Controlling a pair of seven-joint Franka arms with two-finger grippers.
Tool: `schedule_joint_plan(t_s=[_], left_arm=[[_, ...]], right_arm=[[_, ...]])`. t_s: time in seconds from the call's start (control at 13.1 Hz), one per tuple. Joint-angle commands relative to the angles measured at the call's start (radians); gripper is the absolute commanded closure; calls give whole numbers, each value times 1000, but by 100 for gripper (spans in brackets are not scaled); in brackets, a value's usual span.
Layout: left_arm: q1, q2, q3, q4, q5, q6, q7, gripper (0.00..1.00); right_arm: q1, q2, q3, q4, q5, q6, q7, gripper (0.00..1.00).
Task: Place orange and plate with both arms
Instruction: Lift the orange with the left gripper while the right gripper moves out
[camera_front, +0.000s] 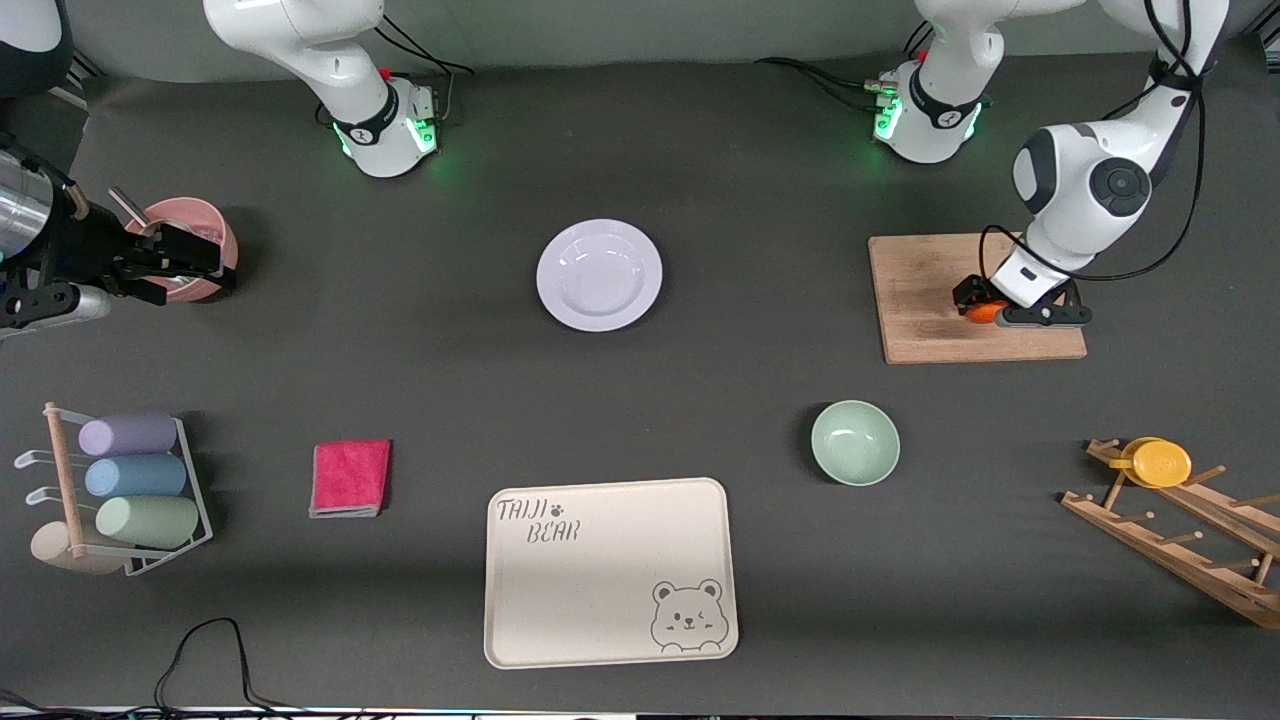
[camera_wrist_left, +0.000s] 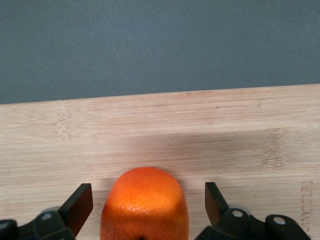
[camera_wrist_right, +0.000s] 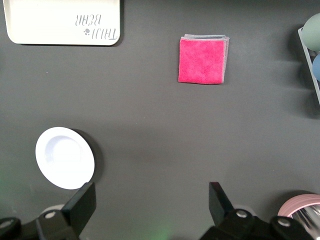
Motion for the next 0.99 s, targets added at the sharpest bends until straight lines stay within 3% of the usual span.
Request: schedule_joint_plan(t_s=[0.0,0.15,0.31,0.46,0.61,0.92], left_arm=[[4,7,-4,-6,8,15,-9,3],[3,7,-4,-5,7,9,-9,31],[3,6,-2,-3,7,5,-9,44],[3,0,-2,5,7,-3,-9,47],[3,-29,-2,56,7,-111,-9,47],[3,-175,-4,276,7,-566,-9,47]], right_arm=[[3,1,-7,0,15,-8,-2,0],[3,9,-8,-5,15,-1,-2,0],[2,31,-8,-7,69,6,1,0],[-4,53,-10,-26,150,15,-20,0],[6,99,-5,-20,183,62,-101,0],[-7,228,-8,6,354,119,-102,0]])
